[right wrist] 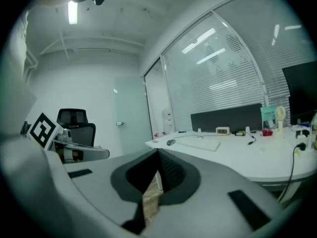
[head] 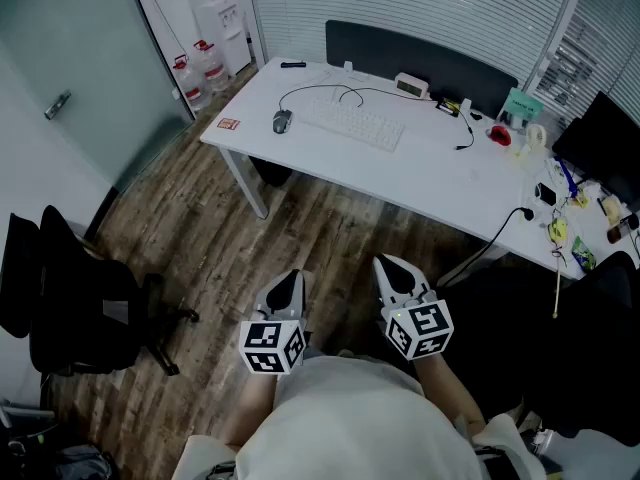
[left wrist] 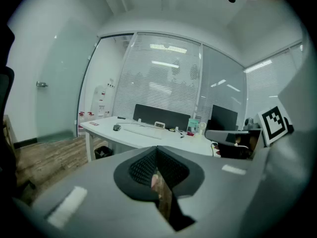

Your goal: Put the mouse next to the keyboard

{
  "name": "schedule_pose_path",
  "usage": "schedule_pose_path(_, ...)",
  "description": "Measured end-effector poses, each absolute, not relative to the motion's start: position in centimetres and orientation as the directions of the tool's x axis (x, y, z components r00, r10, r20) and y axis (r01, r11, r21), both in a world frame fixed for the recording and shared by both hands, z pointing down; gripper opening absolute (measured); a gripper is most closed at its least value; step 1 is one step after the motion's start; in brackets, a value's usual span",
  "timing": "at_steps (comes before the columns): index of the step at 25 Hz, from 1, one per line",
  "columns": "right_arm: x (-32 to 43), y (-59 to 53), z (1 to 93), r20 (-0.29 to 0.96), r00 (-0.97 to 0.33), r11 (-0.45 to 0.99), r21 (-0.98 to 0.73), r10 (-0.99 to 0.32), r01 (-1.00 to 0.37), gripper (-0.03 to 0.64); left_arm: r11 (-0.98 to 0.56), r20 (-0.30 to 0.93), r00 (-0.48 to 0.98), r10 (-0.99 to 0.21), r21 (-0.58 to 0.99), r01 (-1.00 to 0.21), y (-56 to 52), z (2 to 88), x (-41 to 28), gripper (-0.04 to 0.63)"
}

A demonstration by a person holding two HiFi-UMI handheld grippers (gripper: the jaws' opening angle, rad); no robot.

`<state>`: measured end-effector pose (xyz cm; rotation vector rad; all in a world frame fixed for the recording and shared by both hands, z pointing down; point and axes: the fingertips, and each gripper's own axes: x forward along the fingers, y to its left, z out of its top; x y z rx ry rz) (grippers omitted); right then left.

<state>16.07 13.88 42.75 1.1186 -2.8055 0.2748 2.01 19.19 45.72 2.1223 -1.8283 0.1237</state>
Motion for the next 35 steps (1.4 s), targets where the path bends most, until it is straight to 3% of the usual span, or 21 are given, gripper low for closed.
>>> schedule_pose_path(21, 15.7, 15.7, 41.9, 0.163, -0.755, 0.754, -0.085, -0.635, -0.652, 0.002, -0.146, 0.256, 0.194, -0.947, 0.194, -0.97, 21.0, 45.3, 3.5, 0.028)
schedule_pose_path(29, 14.9, 16.2, 42.8, 0.204, -0.779, 0.776, -0.117, -0.592, -0.62, 0.232, -0.151, 0.248, 0.201, -0.948, 0.208, -0.966, 21.5, 45.1, 2.5, 0.167)
schedule_pose_path(35, 14.5, 15.7, 43.8, 0.231, -0.778, 0.773, -0.134, -0.584, -0.62, 0.279, -0.165, 0.244, 0.223, -0.944, 0.235, -0.958, 20.4, 45.5, 2.2, 0.217)
